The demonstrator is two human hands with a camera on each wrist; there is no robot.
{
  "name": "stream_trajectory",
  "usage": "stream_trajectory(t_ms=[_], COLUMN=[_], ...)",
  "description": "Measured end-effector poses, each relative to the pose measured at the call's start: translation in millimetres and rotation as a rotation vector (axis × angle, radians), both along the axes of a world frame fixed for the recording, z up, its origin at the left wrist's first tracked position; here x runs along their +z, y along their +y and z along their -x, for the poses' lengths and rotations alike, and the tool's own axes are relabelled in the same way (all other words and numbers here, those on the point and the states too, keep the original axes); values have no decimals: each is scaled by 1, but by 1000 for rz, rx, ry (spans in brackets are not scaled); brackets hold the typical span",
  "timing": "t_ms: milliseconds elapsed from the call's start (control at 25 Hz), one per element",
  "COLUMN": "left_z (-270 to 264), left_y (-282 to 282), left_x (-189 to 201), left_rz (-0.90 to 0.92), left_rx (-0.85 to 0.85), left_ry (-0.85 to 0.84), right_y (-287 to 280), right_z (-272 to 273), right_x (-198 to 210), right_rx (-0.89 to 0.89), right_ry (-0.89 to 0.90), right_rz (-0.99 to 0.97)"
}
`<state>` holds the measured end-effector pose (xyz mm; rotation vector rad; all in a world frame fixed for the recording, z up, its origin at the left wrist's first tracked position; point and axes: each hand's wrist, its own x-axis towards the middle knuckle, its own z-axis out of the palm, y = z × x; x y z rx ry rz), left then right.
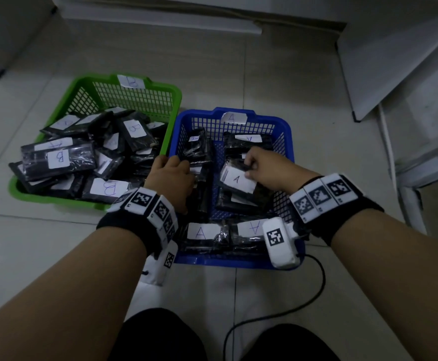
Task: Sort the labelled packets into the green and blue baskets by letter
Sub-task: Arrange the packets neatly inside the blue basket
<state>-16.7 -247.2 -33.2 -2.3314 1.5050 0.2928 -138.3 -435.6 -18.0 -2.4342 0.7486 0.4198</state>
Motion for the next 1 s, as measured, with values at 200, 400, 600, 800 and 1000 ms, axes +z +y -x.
stream_trajectory(t_ms=[200, 400, 600, 800, 1000], left_z=[-2, -3, 0, -2, -21], left_y=[-4, -7, -9, -10, -2], left_x=[1, 0, -3, -2, 7], left_rz=[-16, -21, 13, 16, 204], left_rx=[15, 27, 40, 46, 75], left_ry=[-35, -26, -68, 0, 242], right_y=[2, 9, 0, 6, 43], right_z=[-3, 8, 10, 15, 5], right_x=[-17, -28, -35, -30, -20], right_rx=[-2, 185, 157, 143, 45], right_ry=[-43, 73, 1, -20, -360], right_rz=[132, 250, 285, 324, 76])
